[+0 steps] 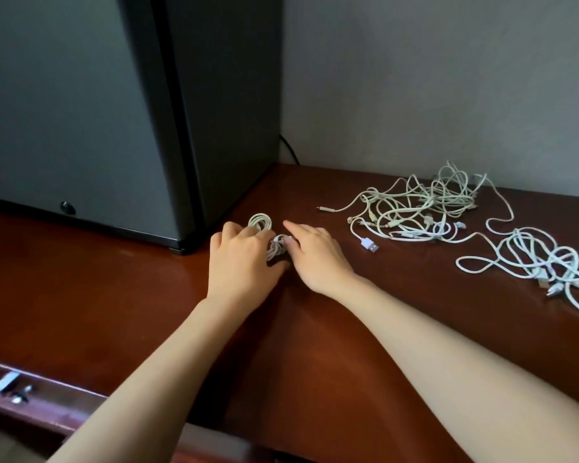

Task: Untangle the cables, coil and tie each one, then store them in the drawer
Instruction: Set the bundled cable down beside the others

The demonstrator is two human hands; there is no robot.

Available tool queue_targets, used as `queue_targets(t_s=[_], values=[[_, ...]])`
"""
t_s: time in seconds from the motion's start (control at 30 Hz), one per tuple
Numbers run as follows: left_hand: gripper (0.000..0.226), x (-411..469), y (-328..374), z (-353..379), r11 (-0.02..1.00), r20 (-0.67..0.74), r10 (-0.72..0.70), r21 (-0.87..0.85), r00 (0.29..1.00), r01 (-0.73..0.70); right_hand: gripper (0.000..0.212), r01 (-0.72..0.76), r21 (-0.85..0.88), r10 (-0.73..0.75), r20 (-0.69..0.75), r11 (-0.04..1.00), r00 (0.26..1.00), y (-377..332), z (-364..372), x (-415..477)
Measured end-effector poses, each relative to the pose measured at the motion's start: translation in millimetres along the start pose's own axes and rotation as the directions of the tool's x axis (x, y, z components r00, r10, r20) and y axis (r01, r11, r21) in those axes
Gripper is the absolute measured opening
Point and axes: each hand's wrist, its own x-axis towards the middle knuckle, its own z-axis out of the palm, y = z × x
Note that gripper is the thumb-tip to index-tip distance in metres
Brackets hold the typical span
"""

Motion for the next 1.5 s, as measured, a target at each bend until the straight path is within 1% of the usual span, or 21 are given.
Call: queue_targets(t_s=[0.07, 0.17, 0.23, 0.37, 0.47, 0.57, 0.7, 0.8, 0.9, 0.97, 1.03, 1.1, 1.17, 1.23, 1.3, 1.4, 1.5], values=[[0.045, 4, 6, -8, 1.000, -0.038, 0.019, -0.019, 0.999, -0.020, 0.041, 0.022, 0.057, -0.020, -0.044, 0.998, 0.999, 1, -10, -1], [0.045, 13, 22, -22, 0.999, -0.002, 0.043, -0.014, 0.999, -0.043, 0.036, 0.050, 0.144, -0.034, -0.111, 0.988, 0.993, 7, -35, -9], [0.044, 20, 38, -26, 0.996, 0.006, 0.079, -0.029, 0.997, -0.079, 0.034, 0.067, 0.145, -0.047, -0.140, 0.987, 0.989, 15, -57, -19], [0.036, 30, 78, -23, 0.982, -0.013, 0.148, -0.113, 0.989, -0.149, 0.030, 0.076, 0.119, -0.051, -0.201, 0.990, 0.978, 41, -102, -49], [0.032, 31, 115, -10, 0.963, -0.007, 0.207, -0.174, 0.978, -0.205, 0.027, 0.048, 0.080, -0.030, -0.222, 0.996, 0.975, 70, -130, -76], [0.029, 28, 150, 11, 0.935, 0.037, 0.270, -0.247, 0.962, -0.254, 0.024, 0.006, 0.049, 0.006, -0.245, 0.999, 0.969, 102, -151, -101], [0.025, 21, 190, 41, 0.901, 0.096, 0.308, -0.350, 0.947, -0.258, 0.020, -0.086, -0.002, 0.080, -0.345, 0.996, 0.935, 145, -164, -125], [0.030, 15, 209, 60, 0.886, 0.135, 0.317, -0.395, 0.939, -0.242, 0.018, -0.143, -0.009, 0.128, -0.404, 0.990, 0.906, 165, -165, -137], [0.046, 10, 216, 77, 0.876, 0.130, 0.335, -0.407, 0.933, -0.258, 0.021, -0.187, -0.078, 0.146, -0.364, 0.979, 0.920, 172, -167, -145], [0.057, 6, 217, 86, 0.887, 0.191, 0.369, -0.363, 0.910, -0.284, 0.028, -0.219, -0.160, 0.163, -0.301, 0.963, 0.940, 172, -169, -149], [0.060, 6, 216, 90, 0.897, 0.263, 0.382, -0.337, 0.886, -0.286, 0.039, -0.238, -0.268, 0.189, -0.195, 0.933, 0.962, 169, -169, -151], [0.060, 6, 215, 91, 0.897, 0.289, 0.375, -0.351, 0.881, -0.267, 0.051, -0.238, -0.345, 0.230, -0.066, 0.908, 0.971, 167, -165, -152], [0.061, 7, 214, 90, 0.890, 0.284, 0.360, -0.389, 0.889, -0.237, 0.063, -0.243, -0.383, 0.285, 0.056, 0.891, 0.957, 164, -156, -152], [0.060, 7, 213, 89, 0.878, 0.275, 0.355, -0.426, 0.893, -0.218, 0.067, -0.245, -0.442, 0.332, 0.129, 0.863, 0.934, 162, -146, -152], [0.056, 6, 213, 88, 0.868, 0.266, 0.364, -0.443, 0.893, -0.223, 0.068, -0.241, -0.485, 0.330, 0.107, 0.840, 0.938, 163, -139, -151], [0.052, 4, 212, 86, 0.843, 0.253, 0.384, -0.487, 0.888, -0.226, 0.067, -0.234, -0.472, 0.267, 0.002, 0.850, 0.964, 166, -134, -146], [0.048, 3, 211, 84, 0.809, 0.243, 0.393, -0.551, 0.887, -0.207, 0.050, -0.233, -0.451, 0.237, -0.048, 0.861, 0.970, 170, -131, -140]])
